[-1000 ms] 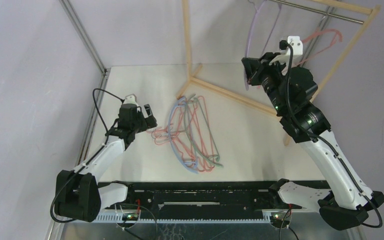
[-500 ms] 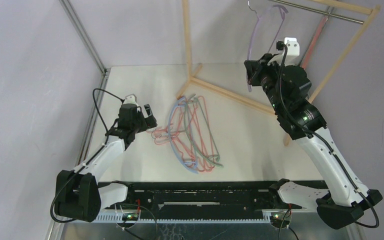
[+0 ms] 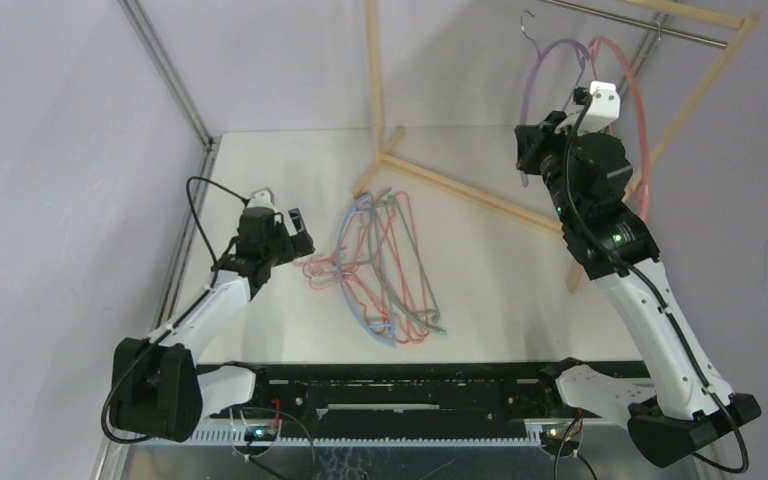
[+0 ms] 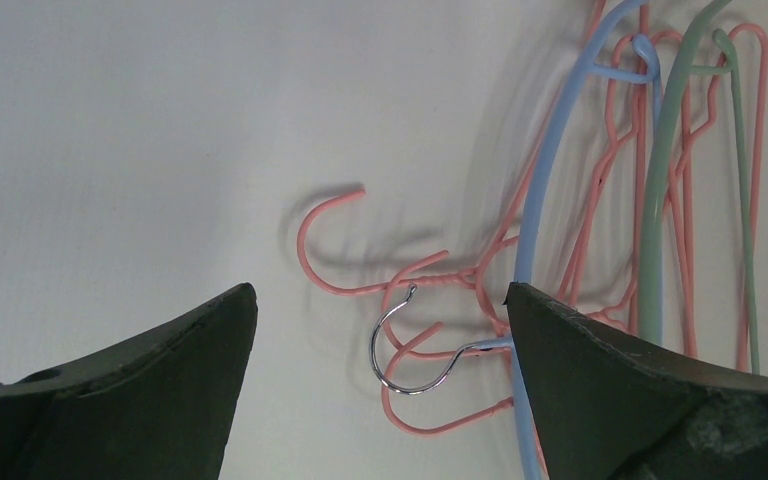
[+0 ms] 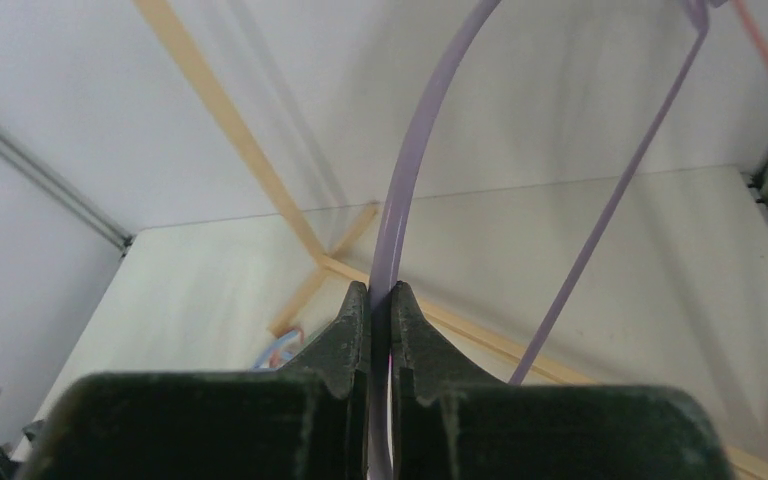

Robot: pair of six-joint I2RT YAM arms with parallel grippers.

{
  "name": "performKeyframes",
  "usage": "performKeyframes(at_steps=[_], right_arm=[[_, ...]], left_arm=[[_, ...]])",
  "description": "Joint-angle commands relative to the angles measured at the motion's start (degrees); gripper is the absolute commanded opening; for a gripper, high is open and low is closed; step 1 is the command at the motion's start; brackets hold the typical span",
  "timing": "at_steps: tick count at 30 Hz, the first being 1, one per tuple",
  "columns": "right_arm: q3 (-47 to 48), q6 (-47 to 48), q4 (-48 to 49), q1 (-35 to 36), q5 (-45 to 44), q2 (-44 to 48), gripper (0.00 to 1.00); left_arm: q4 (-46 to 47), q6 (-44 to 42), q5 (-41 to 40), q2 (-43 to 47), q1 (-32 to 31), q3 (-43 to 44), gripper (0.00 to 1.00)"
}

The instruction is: Organize the hangers

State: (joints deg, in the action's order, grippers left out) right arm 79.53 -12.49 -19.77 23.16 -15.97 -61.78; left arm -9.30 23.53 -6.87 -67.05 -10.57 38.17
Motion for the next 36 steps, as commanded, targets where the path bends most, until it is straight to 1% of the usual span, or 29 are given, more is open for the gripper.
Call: performKeyframes(at_steps=[1,14,22,36], right_arm=[[0.46,-0.08,3.7,-1.61,1.08,3.81,0.0],[0.45,-2.17,-0.77,-0.81,6.87,6.85,0.0],[1.3,-1.71,-1.6,-0.09,7.5,8.54,0.0],[6.8,-1.16,-1.4,0.15,7.5,6.88,0.0]], left_arm=[[2.6,0.26,0.72,-0.6,0.16,0.66,1.0],[3.15,1.05,1.41,-1.79,0.03,1.08,1.0],[3.59,1.45,1.55,-2.19,-0.18,0.81,1.0],[4.42,1.54,1.61,-4.52,-0.4,2.19,1.0]])
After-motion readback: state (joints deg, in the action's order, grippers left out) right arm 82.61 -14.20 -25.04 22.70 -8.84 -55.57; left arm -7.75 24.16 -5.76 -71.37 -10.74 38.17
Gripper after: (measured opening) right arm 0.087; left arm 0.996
